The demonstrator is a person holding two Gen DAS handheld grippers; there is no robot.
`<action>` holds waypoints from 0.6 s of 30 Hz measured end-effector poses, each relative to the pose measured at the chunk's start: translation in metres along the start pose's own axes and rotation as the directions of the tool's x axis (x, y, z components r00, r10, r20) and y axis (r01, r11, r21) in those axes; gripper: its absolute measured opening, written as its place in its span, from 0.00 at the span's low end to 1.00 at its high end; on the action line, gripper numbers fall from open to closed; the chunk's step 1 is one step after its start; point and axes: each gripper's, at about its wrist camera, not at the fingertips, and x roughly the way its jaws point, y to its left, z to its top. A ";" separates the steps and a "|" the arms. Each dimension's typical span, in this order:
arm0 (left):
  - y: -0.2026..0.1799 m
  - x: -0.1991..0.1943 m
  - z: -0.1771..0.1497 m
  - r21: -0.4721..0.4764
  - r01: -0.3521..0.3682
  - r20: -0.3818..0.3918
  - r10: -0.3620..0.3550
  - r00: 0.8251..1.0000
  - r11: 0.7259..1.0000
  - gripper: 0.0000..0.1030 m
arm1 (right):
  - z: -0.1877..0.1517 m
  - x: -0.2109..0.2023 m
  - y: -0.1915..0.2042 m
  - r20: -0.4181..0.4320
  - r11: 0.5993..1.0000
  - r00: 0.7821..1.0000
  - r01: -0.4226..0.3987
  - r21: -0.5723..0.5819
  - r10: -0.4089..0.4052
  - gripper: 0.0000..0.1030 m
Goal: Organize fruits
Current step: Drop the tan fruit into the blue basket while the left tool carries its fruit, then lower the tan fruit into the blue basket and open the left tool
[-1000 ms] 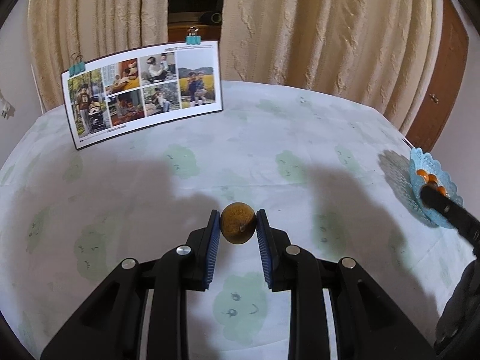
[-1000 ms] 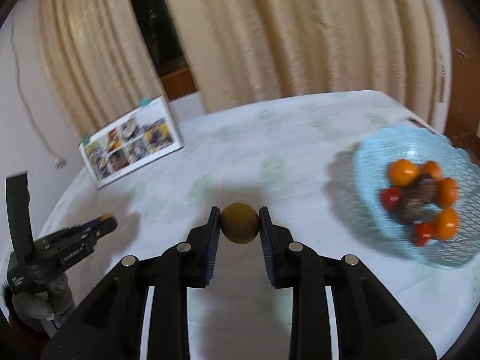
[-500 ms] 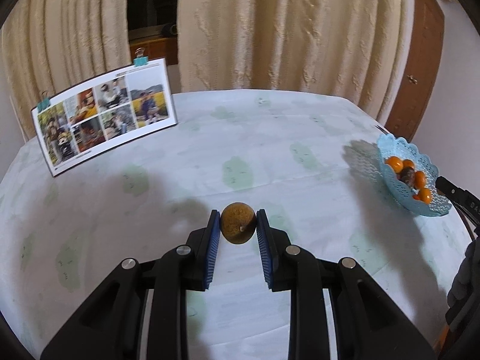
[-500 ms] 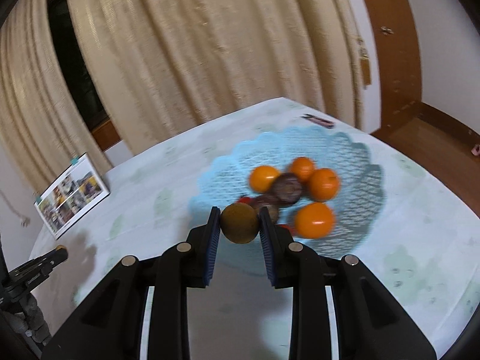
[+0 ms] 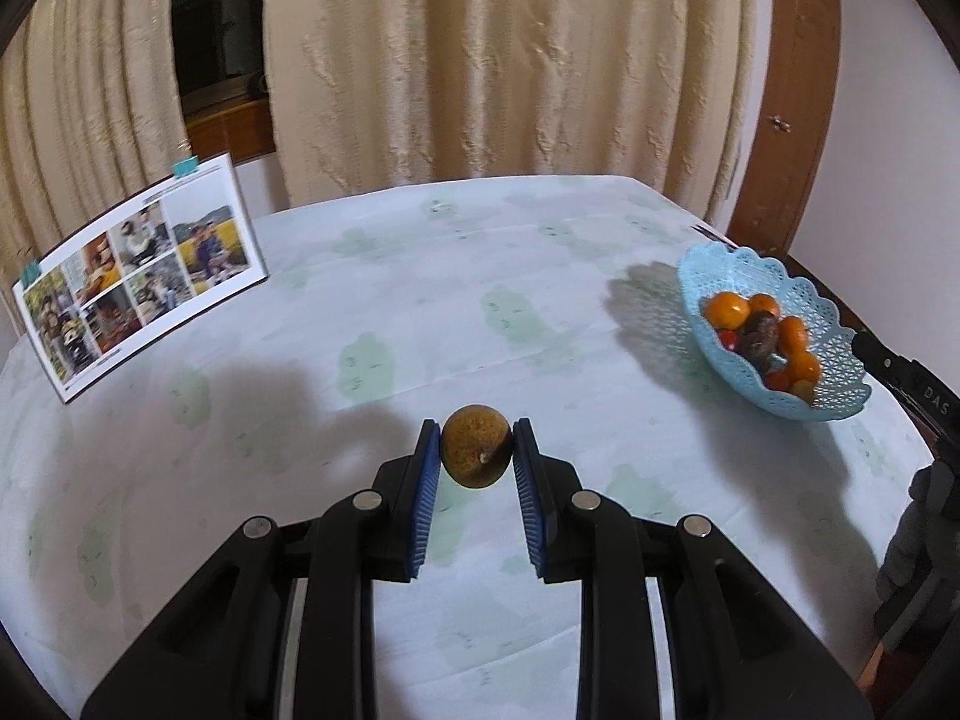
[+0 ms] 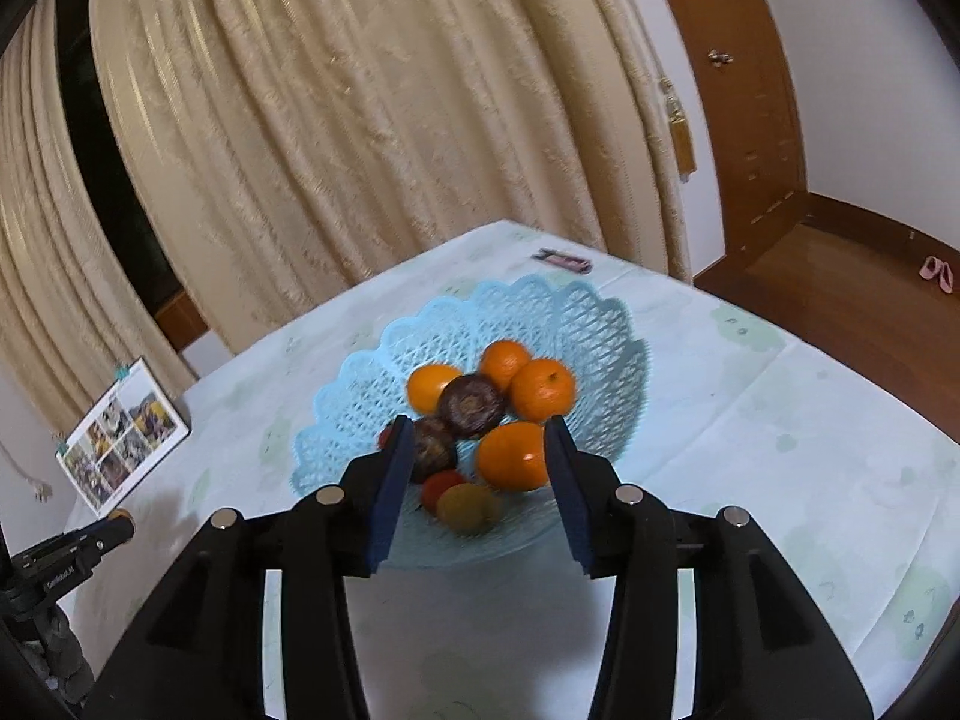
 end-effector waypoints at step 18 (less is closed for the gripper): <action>-0.116 0.028 0.034 0.157 0.252 0.000 -0.255 0.967 0.955 0.24 | -0.011 -0.025 -0.007 0.241 0.982 0.952 0.191 0.006 -0.187 0.64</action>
